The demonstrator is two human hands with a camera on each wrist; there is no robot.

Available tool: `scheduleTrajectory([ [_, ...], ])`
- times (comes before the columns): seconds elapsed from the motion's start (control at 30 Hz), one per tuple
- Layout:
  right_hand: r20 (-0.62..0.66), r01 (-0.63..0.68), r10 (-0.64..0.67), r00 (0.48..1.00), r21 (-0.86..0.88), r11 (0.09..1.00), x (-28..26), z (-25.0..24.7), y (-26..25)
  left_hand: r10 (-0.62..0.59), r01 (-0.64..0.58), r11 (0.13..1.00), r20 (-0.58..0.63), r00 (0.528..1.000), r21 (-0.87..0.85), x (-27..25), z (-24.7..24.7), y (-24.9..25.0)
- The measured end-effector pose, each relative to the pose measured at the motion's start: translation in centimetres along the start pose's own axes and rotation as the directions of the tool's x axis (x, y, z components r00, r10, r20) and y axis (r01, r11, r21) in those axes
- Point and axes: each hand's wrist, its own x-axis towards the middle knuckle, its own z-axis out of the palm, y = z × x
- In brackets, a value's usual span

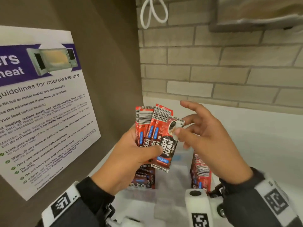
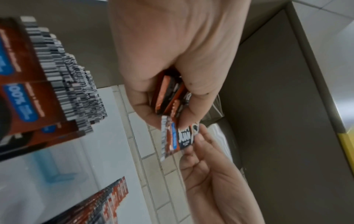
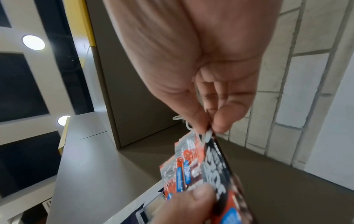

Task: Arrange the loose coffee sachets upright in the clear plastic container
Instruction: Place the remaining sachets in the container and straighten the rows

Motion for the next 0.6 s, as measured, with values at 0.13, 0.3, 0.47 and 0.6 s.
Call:
scheduleTrajectory([
  [0.13,-0.027,-0.062,0.07,0.997,0.224,0.973,0.7,-0.7,0.2,0.017,-0.026,0.983,-0.048,0.999,-0.182,0.3,-0.7,-0.3],
  [0.3,-0.099,-0.137,0.251,0.963,0.622,0.771,-0.4,-0.2,0.8,0.039,-0.092,0.931,-0.156,0.987,-0.353,0.9,-0.9,-0.9],
  [0.47,0.073,-0.358,0.402,0.913,0.614,0.703,-2.3,3.2,1.9,0.143,-0.174,0.951,-0.135,0.98,-0.257,0.7,0.6,-1.2],
  [0.6,0.021,-0.369,0.422,0.906,0.53,0.764,-2.6,3.8,1.8,0.208,-0.241,0.943,-0.158,0.965,-0.228,0.7,0.4,-0.8],
])
